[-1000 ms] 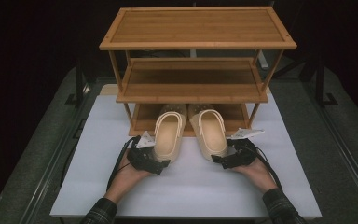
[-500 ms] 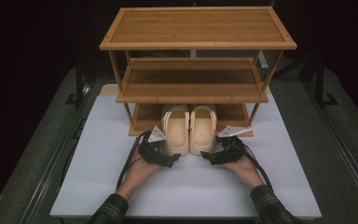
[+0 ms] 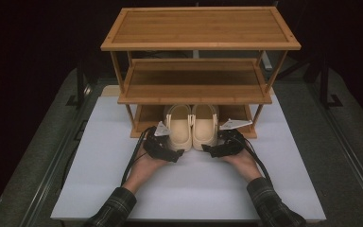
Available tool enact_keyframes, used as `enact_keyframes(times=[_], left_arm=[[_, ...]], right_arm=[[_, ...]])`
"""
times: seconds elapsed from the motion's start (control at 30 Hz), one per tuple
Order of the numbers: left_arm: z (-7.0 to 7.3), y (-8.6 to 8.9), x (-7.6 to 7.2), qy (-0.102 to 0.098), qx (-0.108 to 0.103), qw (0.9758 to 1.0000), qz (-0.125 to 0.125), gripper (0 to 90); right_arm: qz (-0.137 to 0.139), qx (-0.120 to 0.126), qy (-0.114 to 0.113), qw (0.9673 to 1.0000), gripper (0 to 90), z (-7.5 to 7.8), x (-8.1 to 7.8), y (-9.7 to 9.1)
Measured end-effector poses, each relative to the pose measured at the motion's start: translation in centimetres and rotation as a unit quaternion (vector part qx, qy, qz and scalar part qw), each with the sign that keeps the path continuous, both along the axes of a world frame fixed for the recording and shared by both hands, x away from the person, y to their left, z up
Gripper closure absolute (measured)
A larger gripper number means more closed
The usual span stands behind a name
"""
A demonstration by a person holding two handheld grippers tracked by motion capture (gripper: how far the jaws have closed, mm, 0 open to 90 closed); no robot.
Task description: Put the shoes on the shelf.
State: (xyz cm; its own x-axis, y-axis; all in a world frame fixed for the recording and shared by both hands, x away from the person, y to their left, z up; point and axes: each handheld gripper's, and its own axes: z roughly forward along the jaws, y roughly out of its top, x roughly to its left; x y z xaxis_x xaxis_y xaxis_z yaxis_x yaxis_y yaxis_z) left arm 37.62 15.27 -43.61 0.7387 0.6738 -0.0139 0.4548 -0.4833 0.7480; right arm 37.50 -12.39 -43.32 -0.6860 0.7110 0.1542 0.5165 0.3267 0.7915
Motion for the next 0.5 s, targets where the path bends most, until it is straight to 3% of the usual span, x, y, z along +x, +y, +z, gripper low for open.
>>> enact_keyframes(times=[0.23, 0.37, 0.5], left_arm=[[0.1, -0.2, 1.8, -0.007, 0.008, 0.9999, 0.003, 3.9], [0.2, 0.1, 3.3, -0.005, -0.002, 1.0000, 0.006, 3.8], [-0.3, -0.1, 4.3, -0.002, -0.002, 0.9998, 0.019, 3.9]], right_arm=[[-0.013, 0.004, 0.000, 0.9999, 11.3, -0.2, 1.5, 0.2], [-0.025, 0.013, -0.011, 0.9995, 11.3, 0.0, 2.7, 0.4], [-0.031, -0.006, -0.019, 0.9993, 11.3, 0.1, 3.7, 1.0]])
